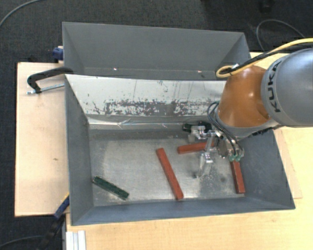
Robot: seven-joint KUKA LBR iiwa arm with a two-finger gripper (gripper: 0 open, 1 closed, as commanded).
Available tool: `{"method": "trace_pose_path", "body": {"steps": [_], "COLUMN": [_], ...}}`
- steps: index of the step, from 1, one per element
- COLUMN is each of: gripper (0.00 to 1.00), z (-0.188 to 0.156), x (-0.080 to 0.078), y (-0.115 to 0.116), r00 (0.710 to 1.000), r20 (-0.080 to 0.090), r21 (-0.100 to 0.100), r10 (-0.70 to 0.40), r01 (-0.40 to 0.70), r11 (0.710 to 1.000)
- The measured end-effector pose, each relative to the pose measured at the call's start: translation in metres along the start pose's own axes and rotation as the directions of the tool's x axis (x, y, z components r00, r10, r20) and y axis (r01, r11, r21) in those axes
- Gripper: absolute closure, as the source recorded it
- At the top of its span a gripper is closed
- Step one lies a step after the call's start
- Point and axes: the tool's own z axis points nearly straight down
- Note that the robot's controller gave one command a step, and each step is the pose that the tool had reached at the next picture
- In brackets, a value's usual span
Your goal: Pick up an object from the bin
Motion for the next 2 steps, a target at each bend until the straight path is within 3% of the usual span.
{"method": "trace_pose_path", "body": {"steps": [1,2], "gripper": [0.0,1.0], "z": [-0.0043,-0.0042], "x": [-0.0057,-0.0054], "y": [0.037,0.0342], "r00": [0.999,0.999], "r20": [0.007,0.006], "r21": [0.0,0.002], "r10": [0.033,0.035], "r01": [-0.033,-0.035], "r11": [0.999,0.999]}}
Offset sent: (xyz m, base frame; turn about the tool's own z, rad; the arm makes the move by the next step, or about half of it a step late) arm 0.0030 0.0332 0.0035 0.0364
